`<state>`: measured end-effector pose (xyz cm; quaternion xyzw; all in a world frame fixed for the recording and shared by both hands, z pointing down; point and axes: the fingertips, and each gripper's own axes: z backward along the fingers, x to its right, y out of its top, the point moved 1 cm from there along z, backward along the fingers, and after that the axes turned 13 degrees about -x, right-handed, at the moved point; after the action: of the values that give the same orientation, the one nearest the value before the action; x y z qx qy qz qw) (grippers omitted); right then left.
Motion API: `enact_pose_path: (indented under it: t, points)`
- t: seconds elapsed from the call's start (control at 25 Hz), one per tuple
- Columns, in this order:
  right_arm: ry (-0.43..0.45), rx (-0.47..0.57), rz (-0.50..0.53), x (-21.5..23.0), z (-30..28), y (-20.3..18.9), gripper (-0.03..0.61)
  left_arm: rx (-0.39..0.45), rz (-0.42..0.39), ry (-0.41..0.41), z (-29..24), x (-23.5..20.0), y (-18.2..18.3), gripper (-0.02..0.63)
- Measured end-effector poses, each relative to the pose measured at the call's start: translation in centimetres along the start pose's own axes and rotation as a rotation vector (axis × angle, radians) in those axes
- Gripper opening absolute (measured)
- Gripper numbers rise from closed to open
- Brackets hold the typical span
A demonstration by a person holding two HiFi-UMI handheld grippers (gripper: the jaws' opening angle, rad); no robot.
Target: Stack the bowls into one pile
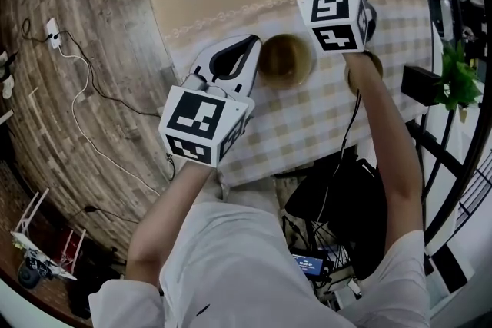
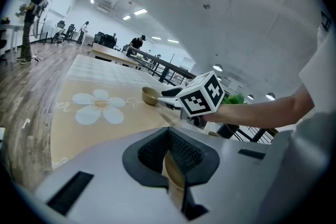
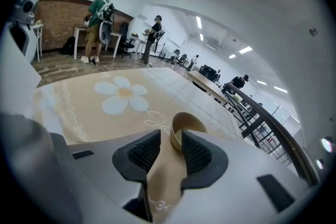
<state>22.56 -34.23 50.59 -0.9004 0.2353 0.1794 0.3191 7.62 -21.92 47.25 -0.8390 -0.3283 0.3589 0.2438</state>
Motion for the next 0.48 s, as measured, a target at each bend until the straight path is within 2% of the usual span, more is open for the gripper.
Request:
enact_pose_path:
  t: [0.48]
  points:
    - [-0.089,-0.117,0.379,0.4,-4.2,0.3,0.109,0.000,0.005,-0.019,-0.9,-0.8,0.4,0.017]
